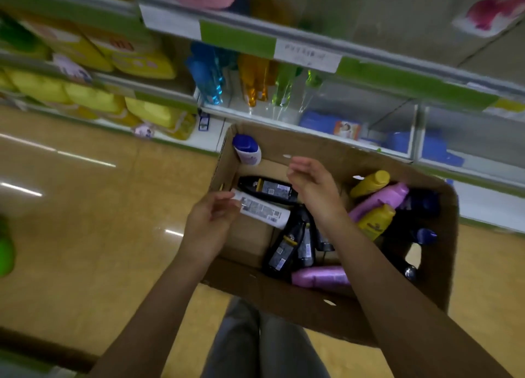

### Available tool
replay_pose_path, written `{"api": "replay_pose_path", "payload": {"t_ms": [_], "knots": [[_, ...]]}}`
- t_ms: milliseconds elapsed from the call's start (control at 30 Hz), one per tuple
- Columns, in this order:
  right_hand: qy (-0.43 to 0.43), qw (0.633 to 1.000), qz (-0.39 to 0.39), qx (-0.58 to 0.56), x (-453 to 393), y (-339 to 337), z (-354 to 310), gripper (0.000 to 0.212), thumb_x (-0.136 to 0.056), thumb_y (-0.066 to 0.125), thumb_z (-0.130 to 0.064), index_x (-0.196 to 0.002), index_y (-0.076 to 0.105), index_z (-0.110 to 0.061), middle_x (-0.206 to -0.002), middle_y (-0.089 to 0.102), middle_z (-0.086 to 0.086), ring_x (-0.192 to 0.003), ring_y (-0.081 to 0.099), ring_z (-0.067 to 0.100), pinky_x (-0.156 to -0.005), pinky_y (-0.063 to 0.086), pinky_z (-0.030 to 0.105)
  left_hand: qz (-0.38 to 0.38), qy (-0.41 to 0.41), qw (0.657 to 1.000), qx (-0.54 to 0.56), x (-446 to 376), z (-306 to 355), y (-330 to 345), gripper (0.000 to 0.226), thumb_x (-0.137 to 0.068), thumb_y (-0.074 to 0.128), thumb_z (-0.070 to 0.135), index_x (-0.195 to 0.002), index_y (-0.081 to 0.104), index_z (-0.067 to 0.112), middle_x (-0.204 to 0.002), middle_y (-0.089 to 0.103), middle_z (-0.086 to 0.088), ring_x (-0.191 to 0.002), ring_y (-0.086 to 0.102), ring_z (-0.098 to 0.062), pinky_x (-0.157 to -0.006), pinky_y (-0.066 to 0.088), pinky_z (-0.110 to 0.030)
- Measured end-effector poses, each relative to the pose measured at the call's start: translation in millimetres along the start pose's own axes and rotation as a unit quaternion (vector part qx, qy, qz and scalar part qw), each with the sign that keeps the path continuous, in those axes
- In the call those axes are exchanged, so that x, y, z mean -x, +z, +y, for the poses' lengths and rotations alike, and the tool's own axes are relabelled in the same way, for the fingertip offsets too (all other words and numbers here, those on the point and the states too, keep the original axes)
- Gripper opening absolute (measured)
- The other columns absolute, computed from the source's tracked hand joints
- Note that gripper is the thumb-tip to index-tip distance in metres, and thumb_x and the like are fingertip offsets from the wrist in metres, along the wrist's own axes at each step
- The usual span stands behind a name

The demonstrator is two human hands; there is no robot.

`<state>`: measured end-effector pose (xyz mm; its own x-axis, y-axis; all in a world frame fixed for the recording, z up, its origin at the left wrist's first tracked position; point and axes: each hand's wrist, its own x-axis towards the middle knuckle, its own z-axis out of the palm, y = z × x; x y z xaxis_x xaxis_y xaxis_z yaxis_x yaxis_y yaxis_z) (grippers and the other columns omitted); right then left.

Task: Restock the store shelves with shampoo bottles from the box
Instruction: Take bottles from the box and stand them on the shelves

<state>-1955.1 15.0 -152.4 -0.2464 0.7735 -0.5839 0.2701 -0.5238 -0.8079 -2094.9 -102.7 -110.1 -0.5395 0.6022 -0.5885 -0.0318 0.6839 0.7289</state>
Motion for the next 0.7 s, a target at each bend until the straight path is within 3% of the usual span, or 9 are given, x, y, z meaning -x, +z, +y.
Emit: {"api": "replay_pose_path", "payload": {"t_ms": [200, 300, 433, 600, 700], "knots": [[0.009, 0.996, -0.034, 0.084, -52, 31, 14, 0.035, -0.093, 0.060, -0.008, -0.126, 0.054, -0.016, -0.118, 0.059, -0.001, -0.109, 0.056, 0.013, -0.088, 0.046, 0.020, -0.009, -0.041, 0.999, 0.008, -27, -25, 19, 0.020, -0.091, 0.059, 0.009, -0.111, 0.064, 0.008, -0.091, 0.064, 0.008, -0.076, 0.057, 0.008, -0.061, 0.040, 0.002], [-0.001, 0.993, -0.033, 0.113, -74, 46, 20, 0.043, -0.091, 0.062, -0.009, -0.132, 0.050, -0.013, -0.127, 0.055, 0.000, -0.117, 0.051, 0.011, -0.099, 0.043, 0.026, -0.016, -0.054, 0.998, 0.008, -37, -34, 24, 0.021, -0.092, 0.058, 0.012, -0.113, 0.063, 0.009, -0.101, 0.065, 0.000, -0.080, 0.055, 0.003, -0.059, 0.040, 0.001], [-0.019, 0.988, -0.030, 0.153, -100, 64, 35, 0.050, -0.085, 0.069, -0.010, -0.132, 0.050, -0.014, -0.133, 0.055, 0.002, -0.122, 0.049, 0.013, -0.106, 0.042, 0.034, -0.018, -0.061, 0.998, 0.016, -45, -44, 27, 0.023, -0.094, 0.056, 0.013, -0.116, 0.061, 0.011, -0.088, 0.058, 0.012, -0.077, 0.052, 0.005, -0.057, 0.040, 0.001], [-0.070, 0.986, 0.006, 0.154, -109, 82, 53, 0.042, -0.082, 0.075, -0.014, -0.119, 0.055, -0.013, -0.117, 0.060, -0.002, -0.108, 0.053, 0.012, -0.091, 0.040, 0.025, -0.029, -0.065, 0.997, 0.021, -44, -56, 28, 0.023, -0.092, 0.056, 0.008, -0.115, 0.061, 0.008, -0.097, 0.063, 0.005, -0.079, 0.055, 0.006, -0.063, 0.041, 0.000], [-0.095, 0.980, 0.008, 0.172, -112, 89, 60, 0.042, -0.080, 0.078, -0.024, -0.116, 0.059, -0.015, -0.118, 0.063, 0.002, -0.107, 0.056, 0.015, -0.089, 0.044, 0.028, -0.037, -0.080, 0.996, 0.023, -41, -63, 28, 0.022, -0.093, 0.056, 0.011, -0.115, 0.060, 0.011, -0.104, 0.062, 0.002, -0.085, 0.055, 0.003, -0.062, 0.040, 0.002]]}}
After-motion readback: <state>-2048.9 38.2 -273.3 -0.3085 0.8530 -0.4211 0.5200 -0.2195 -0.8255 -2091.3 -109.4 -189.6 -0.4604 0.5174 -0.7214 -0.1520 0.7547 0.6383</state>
